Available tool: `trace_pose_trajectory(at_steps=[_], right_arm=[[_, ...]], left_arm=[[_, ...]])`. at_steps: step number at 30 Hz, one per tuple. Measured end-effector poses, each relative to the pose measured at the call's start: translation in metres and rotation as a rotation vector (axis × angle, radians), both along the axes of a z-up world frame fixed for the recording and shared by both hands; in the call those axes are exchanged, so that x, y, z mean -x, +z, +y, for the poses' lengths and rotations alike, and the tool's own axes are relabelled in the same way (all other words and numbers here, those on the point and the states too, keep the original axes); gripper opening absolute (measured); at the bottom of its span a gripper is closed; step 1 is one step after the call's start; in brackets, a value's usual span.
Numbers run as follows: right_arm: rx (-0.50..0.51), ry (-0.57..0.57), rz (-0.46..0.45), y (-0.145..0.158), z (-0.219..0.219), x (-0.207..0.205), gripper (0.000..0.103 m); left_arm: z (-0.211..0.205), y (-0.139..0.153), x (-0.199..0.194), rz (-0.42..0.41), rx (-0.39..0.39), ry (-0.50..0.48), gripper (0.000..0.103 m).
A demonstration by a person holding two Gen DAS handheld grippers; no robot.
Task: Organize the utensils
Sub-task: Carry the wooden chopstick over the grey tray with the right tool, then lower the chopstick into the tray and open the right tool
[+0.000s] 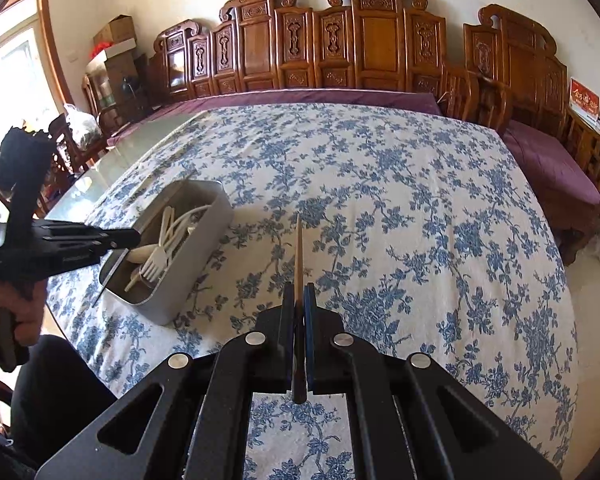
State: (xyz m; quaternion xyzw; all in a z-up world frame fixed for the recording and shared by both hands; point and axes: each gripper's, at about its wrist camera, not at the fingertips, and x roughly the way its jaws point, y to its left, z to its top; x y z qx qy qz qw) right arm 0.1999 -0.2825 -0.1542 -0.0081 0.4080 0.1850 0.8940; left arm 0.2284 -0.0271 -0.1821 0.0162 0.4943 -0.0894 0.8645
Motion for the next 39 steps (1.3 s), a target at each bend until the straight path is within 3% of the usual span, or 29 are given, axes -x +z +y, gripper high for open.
trace_pose_trajectory(at_steps=[11, 25, 30, 39], right_arm=[[-0.005, 0.022, -0.019, 0.013, 0.007, 0.001, 0.005], [-0.02, 0.056, -0.004, 0.01, 0.017, -0.006, 0.005], [-0.025, 0.081, -0.005, 0.01, 0.031, -0.011, 0.005], [-0.052, 0.138, -0.008, 0.015, 0.069, -0.018, 0.005]], left_arm=[[0.007, -0.029, -0.023, 0.076, -0.021, -0.01, 0.004], [0.009, -0.04, -0.043, 0.099, -0.016, -0.015, 0.004], [0.008, -0.038, -0.042, 0.1, -0.015, -0.025, 0.004], [0.029, -0.006, -0.012, 0.028, 0.015, -0.015, 0.004]])
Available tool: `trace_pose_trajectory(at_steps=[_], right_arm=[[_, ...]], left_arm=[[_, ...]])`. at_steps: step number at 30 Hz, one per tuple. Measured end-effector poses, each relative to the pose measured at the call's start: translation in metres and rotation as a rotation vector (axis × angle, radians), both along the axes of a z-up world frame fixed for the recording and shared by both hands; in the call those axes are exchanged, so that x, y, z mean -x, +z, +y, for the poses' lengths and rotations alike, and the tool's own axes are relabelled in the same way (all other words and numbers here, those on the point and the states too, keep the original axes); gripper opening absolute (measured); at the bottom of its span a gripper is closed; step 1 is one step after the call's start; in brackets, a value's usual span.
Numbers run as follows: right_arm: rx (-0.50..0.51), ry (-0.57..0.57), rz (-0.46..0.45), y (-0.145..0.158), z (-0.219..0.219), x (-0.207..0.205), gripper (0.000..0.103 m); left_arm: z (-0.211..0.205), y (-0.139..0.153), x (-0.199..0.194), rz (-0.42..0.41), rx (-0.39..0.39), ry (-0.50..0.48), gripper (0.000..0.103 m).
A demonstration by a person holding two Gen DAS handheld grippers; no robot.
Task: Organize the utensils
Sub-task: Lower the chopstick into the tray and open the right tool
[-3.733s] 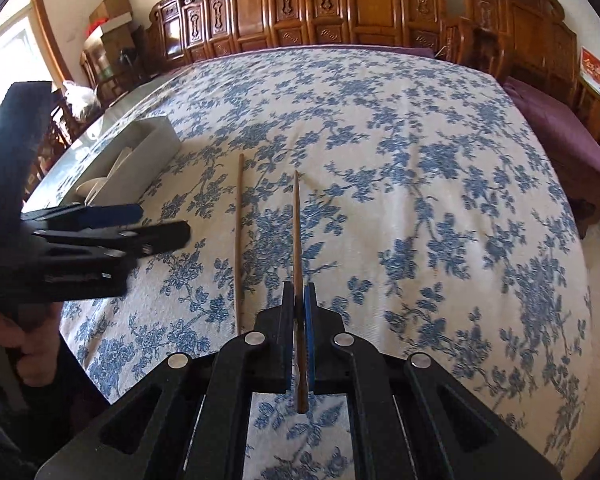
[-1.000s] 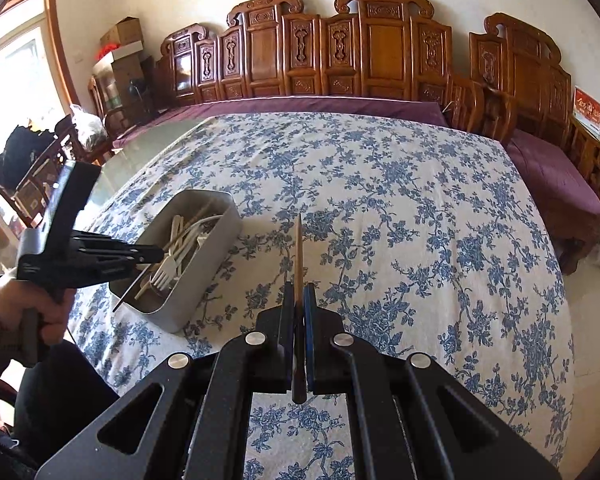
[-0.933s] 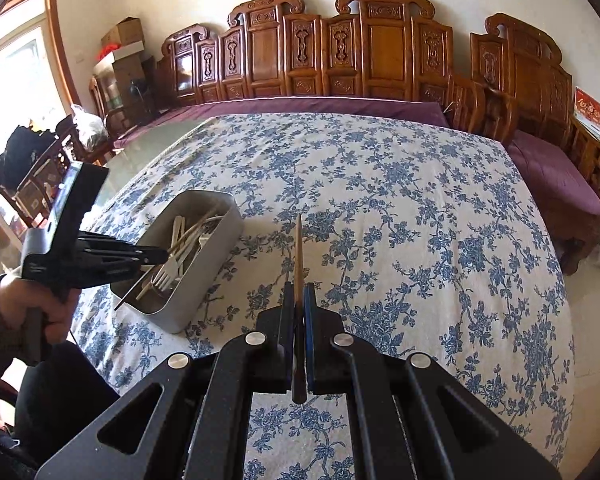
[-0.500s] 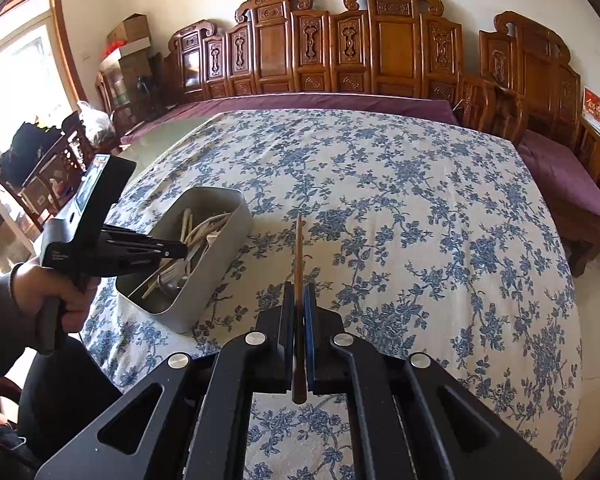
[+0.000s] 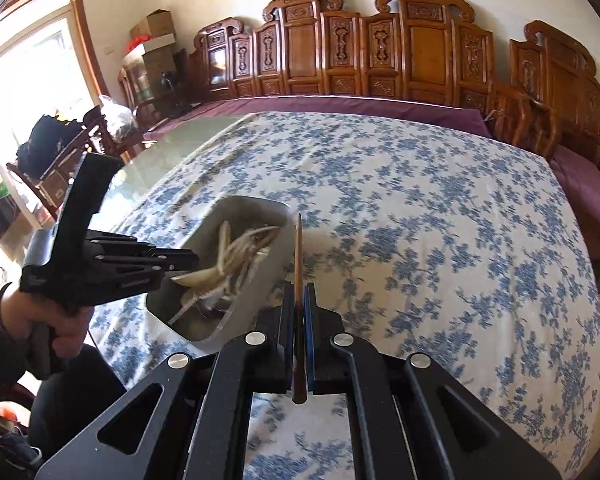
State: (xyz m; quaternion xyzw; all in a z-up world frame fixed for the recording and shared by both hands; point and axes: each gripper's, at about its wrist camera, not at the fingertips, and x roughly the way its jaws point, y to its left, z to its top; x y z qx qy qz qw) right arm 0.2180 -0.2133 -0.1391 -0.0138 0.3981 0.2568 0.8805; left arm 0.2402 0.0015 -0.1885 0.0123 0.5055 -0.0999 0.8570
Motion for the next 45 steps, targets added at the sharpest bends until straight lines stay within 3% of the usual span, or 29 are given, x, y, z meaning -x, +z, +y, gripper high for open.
trace_pose_trajectory(at_steps=[17, 29, 45], right_arm=[[0.002, 0.044, 0.041, -0.019, 0.081, -0.022, 0.005], [0.041, 0.015, 0.078, -0.041, 0.114, -0.042, 0.005], [-0.001, -0.016, 0.165, -0.063, 0.127, -0.04, 0.006]], left_arm=[[0.063, 0.043, 0.047, -0.097, 0.012, 0.067, 0.004], [0.075, 0.054, 0.055, -0.123, 0.008, 0.081, 0.004], [0.075, 0.056, 0.06, -0.126, 0.002, 0.082, 0.004]])
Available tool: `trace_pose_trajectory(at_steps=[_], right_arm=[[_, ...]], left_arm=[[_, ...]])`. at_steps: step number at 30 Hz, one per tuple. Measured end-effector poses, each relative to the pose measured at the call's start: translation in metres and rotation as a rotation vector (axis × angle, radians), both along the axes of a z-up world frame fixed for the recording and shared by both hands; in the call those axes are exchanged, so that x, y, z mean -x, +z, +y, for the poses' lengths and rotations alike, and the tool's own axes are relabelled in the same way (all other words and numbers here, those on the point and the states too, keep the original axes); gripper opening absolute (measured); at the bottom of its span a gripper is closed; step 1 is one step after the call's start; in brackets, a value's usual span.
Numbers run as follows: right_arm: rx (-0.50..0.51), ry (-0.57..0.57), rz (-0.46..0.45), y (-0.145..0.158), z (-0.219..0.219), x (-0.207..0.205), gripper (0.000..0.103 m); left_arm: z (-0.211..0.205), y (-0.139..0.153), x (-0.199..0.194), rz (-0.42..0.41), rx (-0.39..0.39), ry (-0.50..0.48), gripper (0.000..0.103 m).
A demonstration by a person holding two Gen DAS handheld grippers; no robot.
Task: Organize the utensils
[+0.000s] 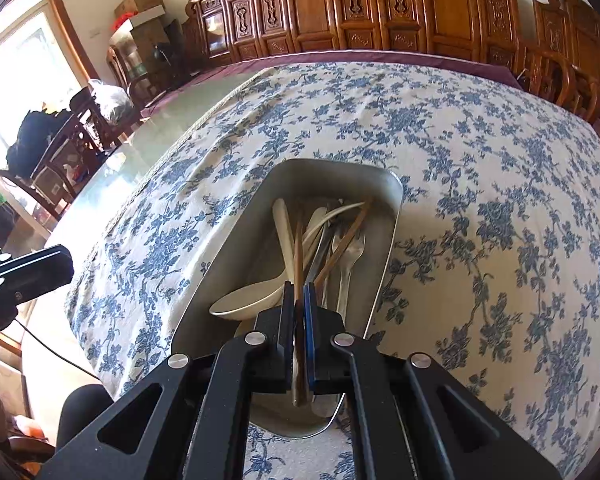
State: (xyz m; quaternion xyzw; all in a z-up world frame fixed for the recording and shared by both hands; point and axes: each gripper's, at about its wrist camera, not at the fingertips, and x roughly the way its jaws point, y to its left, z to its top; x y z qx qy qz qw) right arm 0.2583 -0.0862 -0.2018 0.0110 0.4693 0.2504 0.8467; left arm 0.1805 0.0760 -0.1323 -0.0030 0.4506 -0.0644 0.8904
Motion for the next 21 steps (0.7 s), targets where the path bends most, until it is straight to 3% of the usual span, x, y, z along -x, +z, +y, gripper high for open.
trace_pose_trajectory(at_steps=[11, 18, 21], right_arm=[[-0.017, 0.031, 0.037, -0.005, 0.005, 0.007, 0.009], [-0.027, 0.055, -0.004, 0.009, 0.001, 0.016, 0.009], [-0.036, 0.051, -0.028, 0.019, -0.005, 0.021, 0.014]], left_arm=[[0.0, 0.008, 0.011, -0.012, -0.011, 0.012, 0.004], [-0.001, 0.011, 0.017, -0.016, -0.016, 0.022, 0.004], [-0.003, 0.012, 0.019, -0.017, -0.02, 0.025, 0.004]])
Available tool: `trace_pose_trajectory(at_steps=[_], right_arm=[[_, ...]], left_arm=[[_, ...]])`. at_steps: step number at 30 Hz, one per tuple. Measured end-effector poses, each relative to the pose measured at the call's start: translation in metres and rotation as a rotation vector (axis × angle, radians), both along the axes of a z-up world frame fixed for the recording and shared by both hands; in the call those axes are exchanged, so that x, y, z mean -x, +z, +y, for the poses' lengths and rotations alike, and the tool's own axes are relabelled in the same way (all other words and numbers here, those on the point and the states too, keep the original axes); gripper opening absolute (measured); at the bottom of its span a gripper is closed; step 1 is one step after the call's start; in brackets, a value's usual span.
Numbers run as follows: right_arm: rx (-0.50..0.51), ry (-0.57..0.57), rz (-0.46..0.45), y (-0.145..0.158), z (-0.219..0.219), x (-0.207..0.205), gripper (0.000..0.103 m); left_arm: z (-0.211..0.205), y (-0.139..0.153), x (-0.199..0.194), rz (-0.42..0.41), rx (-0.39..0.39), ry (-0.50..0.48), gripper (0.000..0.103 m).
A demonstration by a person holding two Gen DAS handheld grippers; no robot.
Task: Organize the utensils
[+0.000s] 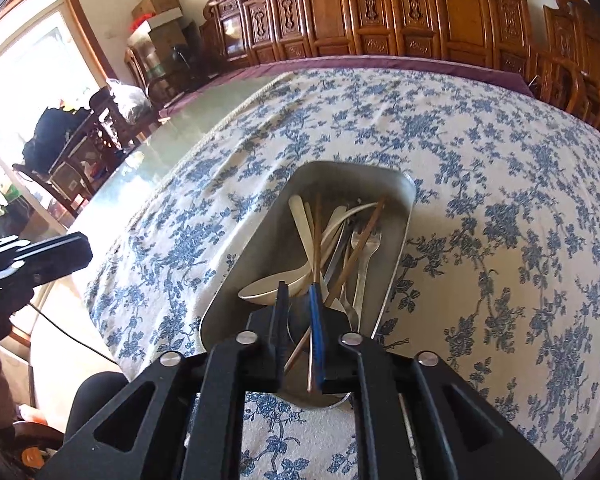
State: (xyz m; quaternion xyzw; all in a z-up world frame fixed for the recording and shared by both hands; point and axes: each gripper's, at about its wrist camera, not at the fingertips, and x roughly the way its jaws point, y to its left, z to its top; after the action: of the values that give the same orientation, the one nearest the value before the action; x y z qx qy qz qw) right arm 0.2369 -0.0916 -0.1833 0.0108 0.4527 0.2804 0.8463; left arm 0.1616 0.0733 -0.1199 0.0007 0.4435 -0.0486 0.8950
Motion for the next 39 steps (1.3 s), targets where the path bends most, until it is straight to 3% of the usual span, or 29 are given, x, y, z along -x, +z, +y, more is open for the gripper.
trace_pose_trajectory(at_steps=[7, 9, 13, 15, 17, 18, 21, 23, 26, 39], right_arm=[[-0.01, -0.005, -0.067, 0.027, -0.016, 0.018, 0.016], [-0.015, -0.007, -0.088, 0.036, -0.021, 0.024, 0.017], [-0.026, -0.028, -0.134, 0.052, -0.034, 0.039, 0.03], [-0.034, -0.041, -0.148, 0.059, -0.042, 0.047, 0.036], [-0.03, -0.061, -0.169, 0.065, -0.049, 0.056, 0.052], [-0.025, -0.075, -0.186, 0.07, -0.054, 0.062, 0.055], [-0.008, -0.106, -0.219, 0.078, -0.067, 0.078, 0.072], [-0.007, -0.135, -0.239, 0.084, -0.076, 0.087, 0.09], [-0.007, -0.174, -0.268, 0.093, -0.091, 0.106, 0.098], [0.009, -0.291, -0.338, 0.115, -0.142, 0.185, 0.1]], left_arm=[[-0.004, 0.005, 0.007, -0.014, -0.007, 0.02, 0.016], [-0.006, 0.007, 0.009, -0.02, -0.007, 0.025, 0.03], [-0.011, 0.015, 0.016, -0.045, -0.01, 0.031, 0.055], [-0.014, 0.019, 0.021, -0.064, -0.01, 0.037, 0.074], [-0.017, 0.022, 0.026, -0.078, -0.016, 0.038, 0.085], [-0.019, 0.023, 0.028, -0.082, -0.02, 0.039, 0.089], [-0.027, 0.027, 0.036, -0.095, -0.027, 0.037, 0.092], [-0.032, 0.029, 0.041, -0.099, -0.019, 0.032, 0.094], [-0.041, 0.033, 0.054, -0.109, -0.015, 0.02, 0.095], [-0.078, 0.053, 0.12, -0.17, -0.021, -0.02, 0.095]])
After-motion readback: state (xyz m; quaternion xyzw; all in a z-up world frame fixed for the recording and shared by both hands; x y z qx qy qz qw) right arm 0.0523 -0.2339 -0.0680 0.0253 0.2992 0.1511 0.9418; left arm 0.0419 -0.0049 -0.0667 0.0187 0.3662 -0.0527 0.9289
